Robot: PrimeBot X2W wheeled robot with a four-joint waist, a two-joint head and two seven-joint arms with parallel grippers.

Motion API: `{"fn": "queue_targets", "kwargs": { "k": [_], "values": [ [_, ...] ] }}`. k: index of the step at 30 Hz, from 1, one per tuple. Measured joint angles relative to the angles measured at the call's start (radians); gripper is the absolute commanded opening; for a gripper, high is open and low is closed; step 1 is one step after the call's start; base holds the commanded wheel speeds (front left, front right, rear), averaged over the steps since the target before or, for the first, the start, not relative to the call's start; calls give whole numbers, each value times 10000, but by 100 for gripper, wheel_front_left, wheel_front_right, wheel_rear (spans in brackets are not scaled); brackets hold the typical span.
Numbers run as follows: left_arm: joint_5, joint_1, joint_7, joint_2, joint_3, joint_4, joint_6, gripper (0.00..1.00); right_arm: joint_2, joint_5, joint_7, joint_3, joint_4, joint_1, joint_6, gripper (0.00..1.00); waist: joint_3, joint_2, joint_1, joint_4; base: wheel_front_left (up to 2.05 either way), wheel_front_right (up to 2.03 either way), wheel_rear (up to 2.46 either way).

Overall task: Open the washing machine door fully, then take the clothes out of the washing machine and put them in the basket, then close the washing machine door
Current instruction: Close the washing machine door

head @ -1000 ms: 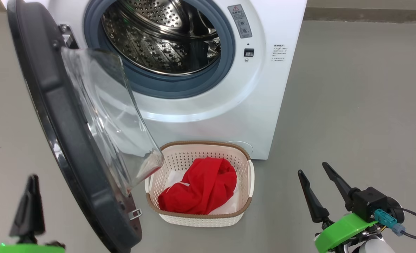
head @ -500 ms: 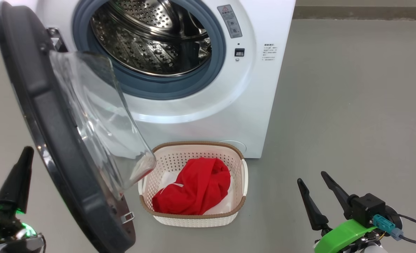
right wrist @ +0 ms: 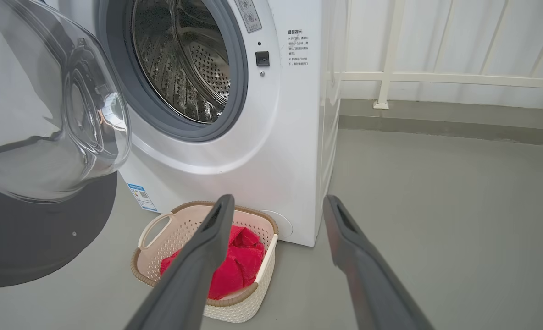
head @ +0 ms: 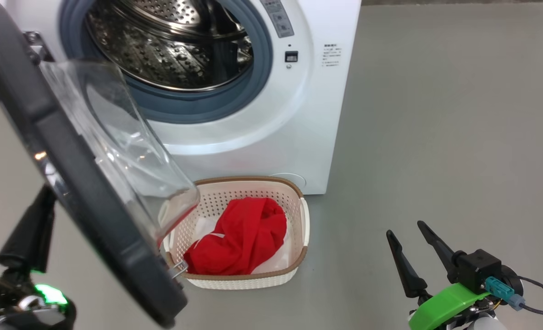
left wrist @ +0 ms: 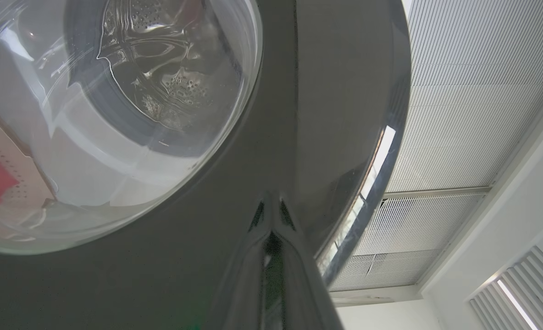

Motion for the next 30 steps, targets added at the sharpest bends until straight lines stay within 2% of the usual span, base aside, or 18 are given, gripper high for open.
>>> {"fn": "queue_targets", "kwargs": {
  "k": [8,15,30],
  "values": [
    [-10,-166,-621,0,-863,111,-293,0,-15,-4,0,-6,17,-165,0,100,295,0,0,-379,0,0,0],
    [-50,-760,-1488,0,-1490,435,-882,0,-33,-6,0,-12,12,-467,0,100,616,1,0,-697,0,0,0],
    [-119,-3143,-3603,-8,-3127,2004,-1365,0,-105,-12,0,-15,-81,-999,0,100,1584,0,0,-1080,0,0,0]
  ]
}}
